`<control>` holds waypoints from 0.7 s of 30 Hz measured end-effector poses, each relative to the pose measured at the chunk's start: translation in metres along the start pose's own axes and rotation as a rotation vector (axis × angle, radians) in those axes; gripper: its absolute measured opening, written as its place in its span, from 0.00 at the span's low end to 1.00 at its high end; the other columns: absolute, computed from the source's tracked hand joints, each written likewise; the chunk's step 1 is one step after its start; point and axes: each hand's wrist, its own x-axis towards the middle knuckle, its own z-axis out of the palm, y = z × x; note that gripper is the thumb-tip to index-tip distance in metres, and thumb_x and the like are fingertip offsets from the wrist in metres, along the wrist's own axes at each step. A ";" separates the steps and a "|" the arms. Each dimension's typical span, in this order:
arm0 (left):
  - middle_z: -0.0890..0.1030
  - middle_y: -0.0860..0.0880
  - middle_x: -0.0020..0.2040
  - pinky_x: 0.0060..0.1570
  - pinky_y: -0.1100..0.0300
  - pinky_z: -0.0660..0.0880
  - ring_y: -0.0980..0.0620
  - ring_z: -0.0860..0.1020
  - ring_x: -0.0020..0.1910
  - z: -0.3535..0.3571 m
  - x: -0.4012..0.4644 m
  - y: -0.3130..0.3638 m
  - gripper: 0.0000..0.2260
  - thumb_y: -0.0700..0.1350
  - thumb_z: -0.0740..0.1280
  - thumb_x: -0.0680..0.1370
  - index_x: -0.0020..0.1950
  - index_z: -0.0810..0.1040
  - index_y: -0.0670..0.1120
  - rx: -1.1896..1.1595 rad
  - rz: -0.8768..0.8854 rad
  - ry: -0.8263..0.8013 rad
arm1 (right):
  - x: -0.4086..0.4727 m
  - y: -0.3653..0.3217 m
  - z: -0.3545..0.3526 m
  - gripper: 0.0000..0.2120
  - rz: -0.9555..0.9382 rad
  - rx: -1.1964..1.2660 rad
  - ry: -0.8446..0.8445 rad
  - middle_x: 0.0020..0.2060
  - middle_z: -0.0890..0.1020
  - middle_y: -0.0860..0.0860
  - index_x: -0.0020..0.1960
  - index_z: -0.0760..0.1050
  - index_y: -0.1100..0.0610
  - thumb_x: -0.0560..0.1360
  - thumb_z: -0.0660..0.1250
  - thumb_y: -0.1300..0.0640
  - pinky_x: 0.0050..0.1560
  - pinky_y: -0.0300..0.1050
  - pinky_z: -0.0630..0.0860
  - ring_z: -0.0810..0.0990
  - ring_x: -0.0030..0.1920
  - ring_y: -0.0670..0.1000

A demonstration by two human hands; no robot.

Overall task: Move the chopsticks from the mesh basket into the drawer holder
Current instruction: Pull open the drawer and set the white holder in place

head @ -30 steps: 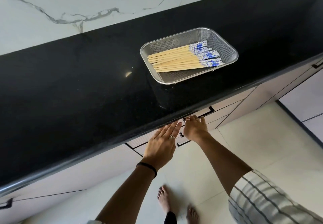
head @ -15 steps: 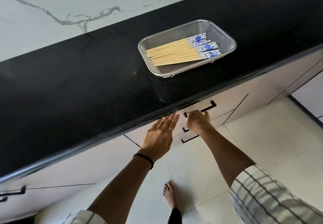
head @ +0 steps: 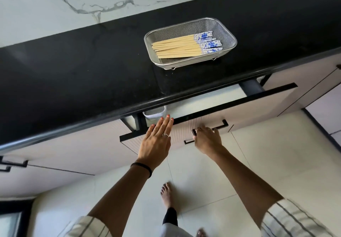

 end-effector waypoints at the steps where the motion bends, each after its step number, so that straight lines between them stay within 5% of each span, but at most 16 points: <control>1: 0.45 0.53 0.78 0.76 0.55 0.46 0.53 0.46 0.77 0.000 -0.005 0.006 0.25 0.47 0.53 0.83 0.79 0.47 0.49 -0.035 -0.021 0.002 | -0.014 0.005 0.002 0.18 -0.049 0.001 0.101 0.66 0.73 0.53 0.66 0.71 0.57 0.78 0.58 0.54 0.70 0.53 0.62 0.72 0.66 0.54; 4: 0.51 0.53 0.78 0.76 0.57 0.45 0.54 0.48 0.78 -0.001 -0.023 0.031 0.23 0.50 0.49 0.84 0.79 0.52 0.49 -0.172 -0.093 0.019 | -0.059 0.019 0.002 0.09 -0.266 0.121 0.463 0.51 0.79 0.53 0.53 0.76 0.58 0.74 0.65 0.57 0.54 0.50 0.73 0.79 0.53 0.56; 7: 0.53 0.53 0.78 0.74 0.60 0.43 0.55 0.49 0.78 0.002 -0.043 0.056 0.22 0.50 0.49 0.84 0.78 0.55 0.49 -0.225 -0.165 0.048 | -0.092 0.027 -0.001 0.15 -0.420 0.082 0.661 0.54 0.78 0.54 0.57 0.75 0.58 0.72 0.69 0.56 0.57 0.49 0.74 0.77 0.56 0.54; 11: 0.60 0.51 0.77 0.75 0.58 0.48 0.53 0.55 0.77 0.006 -0.071 0.078 0.21 0.49 0.52 0.84 0.77 0.60 0.48 -0.229 -0.195 0.073 | -0.117 0.026 -0.003 0.18 -0.444 0.032 0.556 0.62 0.77 0.54 0.65 0.73 0.59 0.77 0.62 0.52 0.67 0.54 0.67 0.76 0.61 0.54; 14: 0.71 0.48 0.72 0.72 0.58 0.57 0.50 0.67 0.72 0.005 -0.089 0.088 0.20 0.50 0.57 0.83 0.74 0.68 0.46 -0.251 -0.176 0.085 | -0.131 0.026 0.003 0.16 -0.424 0.112 0.496 0.56 0.81 0.53 0.62 0.76 0.58 0.80 0.58 0.52 0.69 0.54 0.64 0.79 0.58 0.53; 21: 0.84 0.52 0.47 0.43 0.57 0.75 0.47 0.80 0.47 -0.006 -0.124 0.102 0.12 0.57 0.62 0.79 0.58 0.80 0.56 -0.335 -0.221 -0.047 | -0.167 0.034 0.003 0.12 -0.397 0.278 0.289 0.48 0.85 0.52 0.52 0.81 0.56 0.78 0.62 0.51 0.50 0.47 0.75 0.81 0.49 0.55</control>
